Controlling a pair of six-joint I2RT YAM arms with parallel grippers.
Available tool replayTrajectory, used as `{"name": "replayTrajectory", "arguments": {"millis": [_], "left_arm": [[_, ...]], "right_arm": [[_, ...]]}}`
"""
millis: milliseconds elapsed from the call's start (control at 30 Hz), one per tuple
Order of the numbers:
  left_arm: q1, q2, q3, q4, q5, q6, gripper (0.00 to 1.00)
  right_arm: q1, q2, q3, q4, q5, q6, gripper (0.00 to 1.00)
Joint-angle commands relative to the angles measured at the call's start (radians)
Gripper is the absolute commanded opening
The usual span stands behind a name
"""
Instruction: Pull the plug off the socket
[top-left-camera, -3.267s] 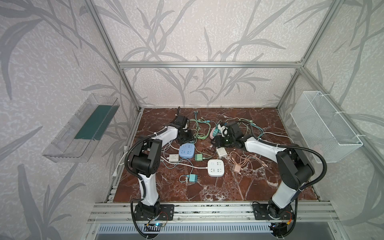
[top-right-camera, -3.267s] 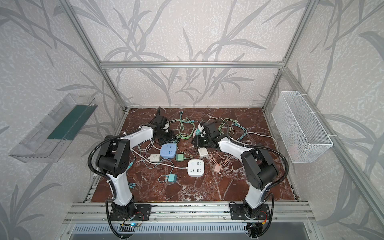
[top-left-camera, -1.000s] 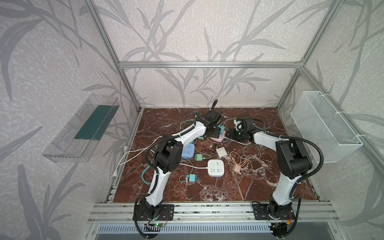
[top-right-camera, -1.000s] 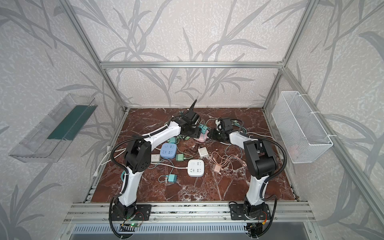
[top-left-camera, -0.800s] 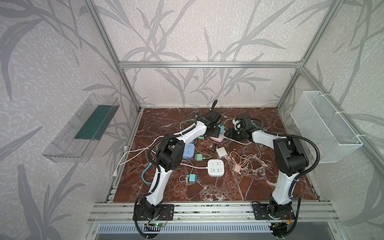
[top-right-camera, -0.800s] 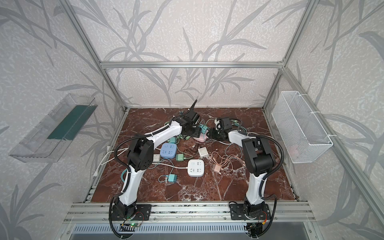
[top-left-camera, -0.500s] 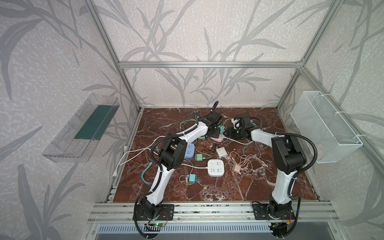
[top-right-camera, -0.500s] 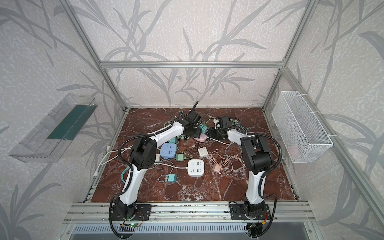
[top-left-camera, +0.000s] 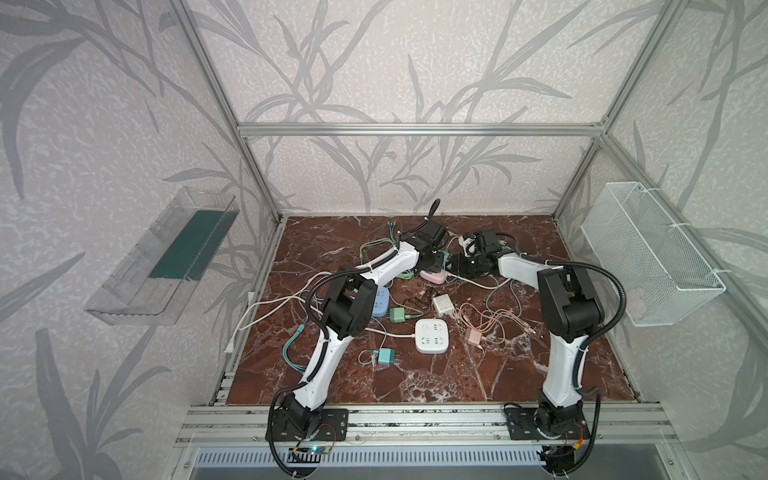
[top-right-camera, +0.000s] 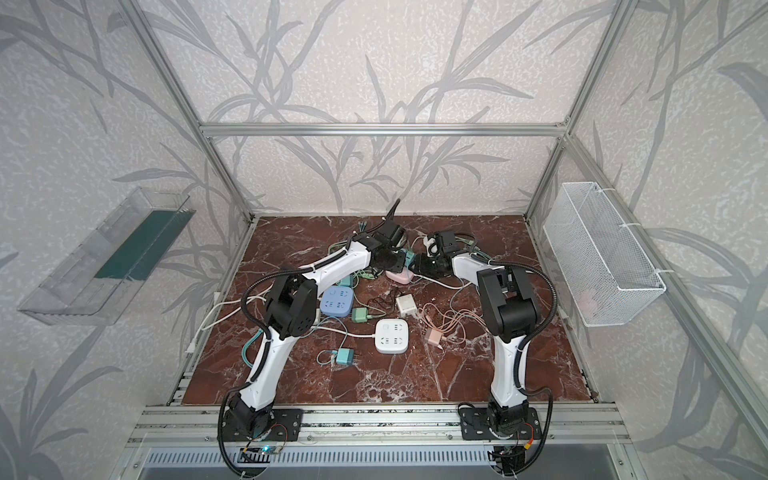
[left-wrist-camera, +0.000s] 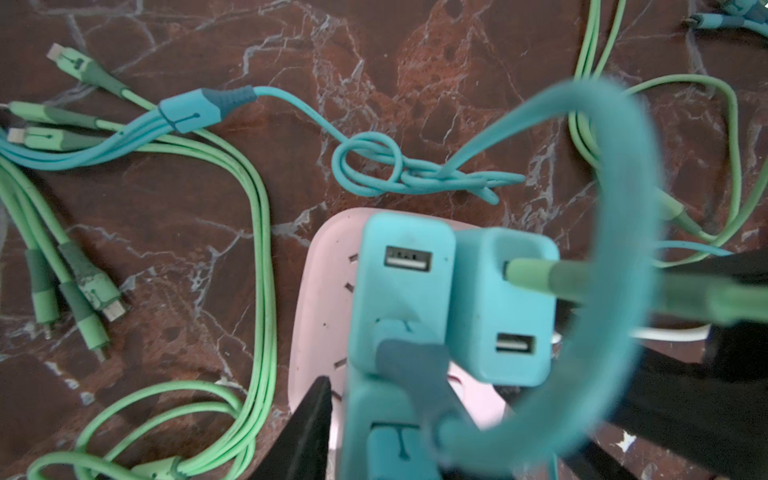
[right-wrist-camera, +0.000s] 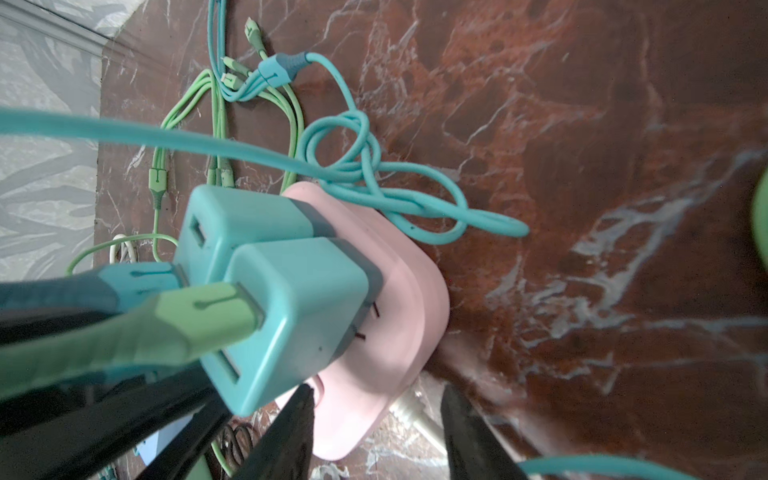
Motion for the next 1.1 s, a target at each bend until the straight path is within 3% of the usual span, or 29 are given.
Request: {"name": "replayTrajectory", "arguments": {"millis": [0, 333, 1067], "left_arm": [[-0.014, 0.028, 0.027, -0.032, 0.003, 0.023, 0.36], [-0.038, 0.02, 0.032, -0.058, -0.001, 0.027, 0.19], [-0.051, -0.014, 0.001, -0.075, 0.035, -0.019, 0.13]], "right_arm": [[-0.002, 0.019, 0.03, -0.042, -0.021, -0.025, 0.51], [-0.003, 0.021, 0.036, -0.041, -0.052, -0.056, 0.52], [-0.003, 0.009, 0.018, -0.133, -0.007, -0.19, 0.49]]}}
